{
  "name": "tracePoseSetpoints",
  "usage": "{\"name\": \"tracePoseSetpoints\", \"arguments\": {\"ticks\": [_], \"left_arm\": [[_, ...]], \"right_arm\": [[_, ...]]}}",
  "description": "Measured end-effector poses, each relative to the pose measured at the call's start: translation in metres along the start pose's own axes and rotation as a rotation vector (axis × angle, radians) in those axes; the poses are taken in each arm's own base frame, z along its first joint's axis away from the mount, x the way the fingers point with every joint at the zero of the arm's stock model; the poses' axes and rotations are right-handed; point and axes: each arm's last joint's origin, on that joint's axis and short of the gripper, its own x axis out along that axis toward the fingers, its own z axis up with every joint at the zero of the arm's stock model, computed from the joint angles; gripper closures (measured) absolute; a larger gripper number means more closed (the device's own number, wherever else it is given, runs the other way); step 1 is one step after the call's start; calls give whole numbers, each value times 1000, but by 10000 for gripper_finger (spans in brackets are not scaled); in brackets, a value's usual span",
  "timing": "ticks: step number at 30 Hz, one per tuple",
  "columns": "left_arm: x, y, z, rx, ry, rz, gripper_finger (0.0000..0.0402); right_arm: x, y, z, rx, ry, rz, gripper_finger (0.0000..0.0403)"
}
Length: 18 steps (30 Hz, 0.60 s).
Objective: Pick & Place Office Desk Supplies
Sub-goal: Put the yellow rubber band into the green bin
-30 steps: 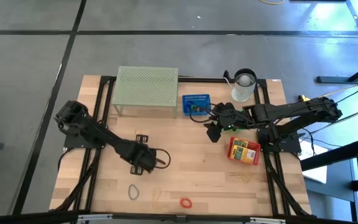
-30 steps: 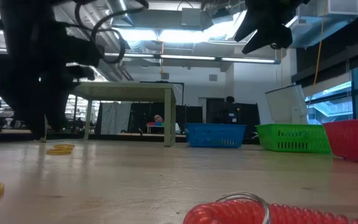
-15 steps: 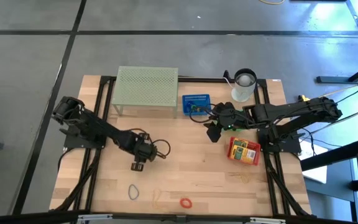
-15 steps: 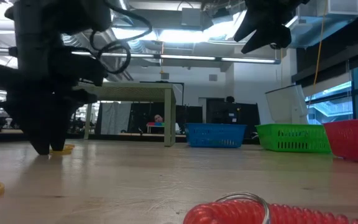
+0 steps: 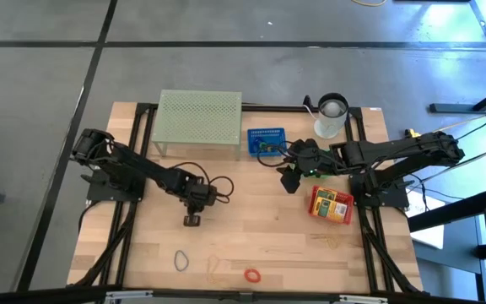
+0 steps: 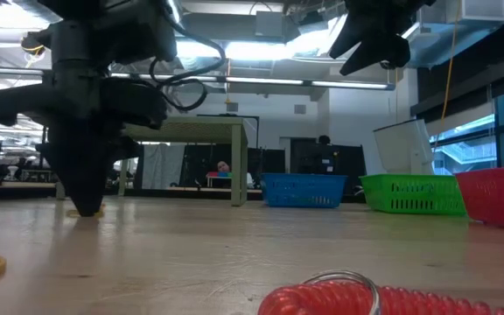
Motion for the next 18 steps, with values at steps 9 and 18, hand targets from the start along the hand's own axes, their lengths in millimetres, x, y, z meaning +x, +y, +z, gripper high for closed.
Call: {"name": "tracePoseSetpoints", "arguments": {"ticks": [9, 18], "left_arm": [[-6, -9, 3, -10, -66, 37, 399], [-44, -19, 11, -50, -284, -13, 400]], "right_arm": [[0, 0, 0, -1, 0, 0, 188], [0, 0, 0, 0, -2, 3, 188]]}}
